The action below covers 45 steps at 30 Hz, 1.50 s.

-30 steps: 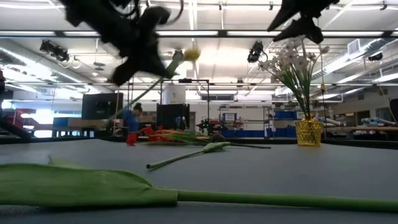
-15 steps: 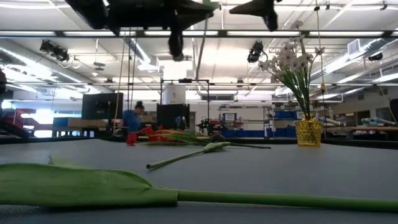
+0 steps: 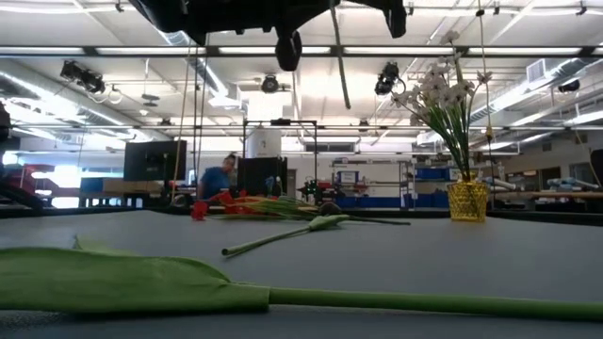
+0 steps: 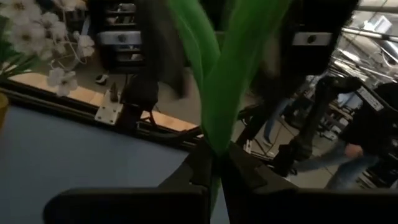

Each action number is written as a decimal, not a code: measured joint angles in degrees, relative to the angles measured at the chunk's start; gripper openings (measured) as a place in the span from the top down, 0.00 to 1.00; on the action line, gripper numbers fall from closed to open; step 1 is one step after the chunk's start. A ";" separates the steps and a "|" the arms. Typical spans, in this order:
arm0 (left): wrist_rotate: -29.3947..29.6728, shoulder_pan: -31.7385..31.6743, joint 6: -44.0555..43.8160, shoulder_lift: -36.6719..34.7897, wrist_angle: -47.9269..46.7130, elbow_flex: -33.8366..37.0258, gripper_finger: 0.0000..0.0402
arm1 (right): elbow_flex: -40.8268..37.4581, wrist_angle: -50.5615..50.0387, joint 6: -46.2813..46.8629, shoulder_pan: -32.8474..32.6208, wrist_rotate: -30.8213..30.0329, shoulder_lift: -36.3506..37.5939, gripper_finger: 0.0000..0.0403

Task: Sort flowers into vase by color
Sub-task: Put the yellow flower into the yellow vase

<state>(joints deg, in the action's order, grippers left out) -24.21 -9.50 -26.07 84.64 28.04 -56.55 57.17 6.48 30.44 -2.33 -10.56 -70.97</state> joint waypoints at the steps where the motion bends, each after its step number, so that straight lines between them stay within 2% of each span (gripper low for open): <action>1: -0.61 -0.31 -0.14 0.00 -0.01 0.00 0.94 | 0.00 0.11 -0.01 0.00 -0.01 0.15 0.55; 10: -5.61 -1.59 0.34 -0.09 -0.84 0.00 0.94 | 0.04 0.59 0.91 0.60 0.13 -2.15 0.53; 17: -6.96 -2.06 1.65 -0.09 -1.29 0.00 0.94 | 0.07 3.01 0.80 1.72 4.84 -3.51 0.54; 22: -5.46 -2.78 0.01 -0.15 -2.47 0.00 0.94 | 0.07 3.43 0.86 2.79 8.50 -4.53 0.67; 28: -3.86 -2.79 -1.33 -0.24 -4.83 0.00 0.94 | 0.02 2.57 0.85 4.53 8.71 -5.01 0.94; 33: -2.37 -2.55 -1.37 -0.24 -6.28 0.00 0.91 | 0.02 0.68 1.28 5.74 8.67 -4.80 0.97; 36: -1.77 -3.13 -1.57 -0.20 -8.19 0.08 0.85 | 0.02 -3.84 0.89 5.68 4.07 -3.20 0.98; 45: -0.91 -4.59 -2.03 -0.30 -11.21 0.13 0.67 | 0.04 -24.43 -0.86 3.34 -22.24 8.70 0.98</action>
<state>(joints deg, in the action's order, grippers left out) -25.12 -14.09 -28.09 84.34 16.83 -56.42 57.21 -17.95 29.58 1.01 -32.80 -62.28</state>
